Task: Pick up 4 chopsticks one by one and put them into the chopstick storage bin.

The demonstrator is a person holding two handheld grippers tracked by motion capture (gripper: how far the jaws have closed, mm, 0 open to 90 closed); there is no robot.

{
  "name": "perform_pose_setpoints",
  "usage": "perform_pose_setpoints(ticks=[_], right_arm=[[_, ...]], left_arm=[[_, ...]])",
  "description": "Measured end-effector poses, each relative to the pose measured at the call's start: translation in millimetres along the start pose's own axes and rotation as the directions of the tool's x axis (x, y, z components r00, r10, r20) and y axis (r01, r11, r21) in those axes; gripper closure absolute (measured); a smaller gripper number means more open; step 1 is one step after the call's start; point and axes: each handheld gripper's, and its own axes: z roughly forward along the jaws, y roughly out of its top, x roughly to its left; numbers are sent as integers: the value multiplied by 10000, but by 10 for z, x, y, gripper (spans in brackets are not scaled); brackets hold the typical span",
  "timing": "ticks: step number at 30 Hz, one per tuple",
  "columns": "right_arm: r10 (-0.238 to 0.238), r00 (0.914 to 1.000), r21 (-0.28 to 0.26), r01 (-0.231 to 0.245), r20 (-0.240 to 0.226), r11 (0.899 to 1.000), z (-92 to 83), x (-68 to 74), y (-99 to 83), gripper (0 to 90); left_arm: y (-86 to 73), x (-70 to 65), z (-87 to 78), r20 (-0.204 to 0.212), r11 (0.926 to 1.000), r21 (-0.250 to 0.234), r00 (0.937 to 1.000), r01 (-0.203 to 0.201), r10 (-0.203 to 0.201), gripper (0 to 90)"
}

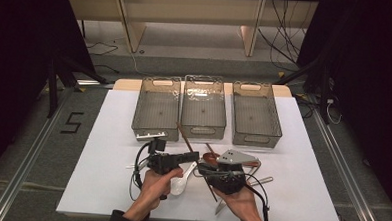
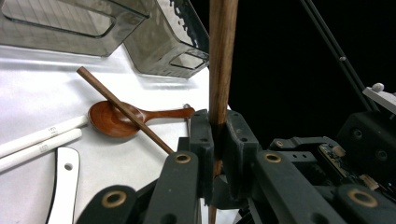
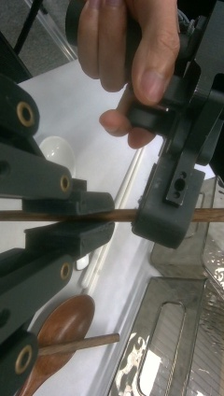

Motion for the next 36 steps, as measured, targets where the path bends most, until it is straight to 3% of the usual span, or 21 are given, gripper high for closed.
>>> perform_pose_setpoints(ticks=[4,7,8,10,12,13,15,17,18,19,20,21,24,26,28,36], right_arm=[[126,9999,-106,-127,-76,9999,-35,-31,16,756],[253,9993,-288,-261,-266,9992,-135,-102,29,606],[206,9995,-286,-213,-246,9994,-158,-120,29,580],[172,9998,-337,-177,-132,9993,-201,-159,21,511],[165,9998,-292,-167,-72,9994,-218,-184,14,489],[211,9997,-200,-208,111,9996,-248,-233,-8,442],[330,9990,29,-331,294,9994,-269,-281,-33,398],[389,9981,74,-393,468,9992,-295,-321,-64,379],[452,9976,123,-459,519,9989,-308,-340,-78,367],[516,9971,156,-526,566,9985,-319,-356,-92,355],[531,9966,154,-541,632,9984,-333,-370,-105,349],[531,9966,154,-541,632,9984,-333,-370,-105,349],[610,9956,168,-623,707,9979,-373,-407,-146,323],[668,9953,172,-681,698,9975,-386,-417,-159,315],[658,9953,136,-669,715,9977,-390,-421,-168,312],[717,9948,-22,-717,718,9974,-412,-436,-168,283]], left_arm=[[59,-12,-62,-169,9996,-153,9996,-231,228,833],[182,-4,-181,-465,9979,-414,9978,-491,471,834],[283,6,-273,-858,9957,-484,9935,-787,743,833],[337,17,-322,-1009,9947,-542,9915,-875,817,833],[450,34,-422,-1316,9922,-658,9866,-1056,963,833],[563,55,-511,-1648,9900,-710,9803,-1222,1092,834],[621,73,-553,-1760,9894,-743,9782,-1246,1100,833],[741,99,-629,-1998,9883,-823,9737,-1282,1096,833],[861,115,-700,-2266,9864,-871,9670,-1391,1163,833],[861,115,-700,-2266,9864,-871,9670,-1391,1163,833],[981,124,-760,-2493,9848,-906,9607,-1483,1218,833],[981,124,-760,-2493,9848,-906,9607,-1483,1218,833],[1205,141,-860,-2894,9802,-1089,9486,-1654,1279,833],[1256,153,-876,-2959,9803,-1167,9478,-1593,1188,833],[1392,204,-896,-3175,9793,-1296,9421,-1556,1077,833],[1630,299,-830,-3539,9785,-1502,9318,-1413,803,832]])
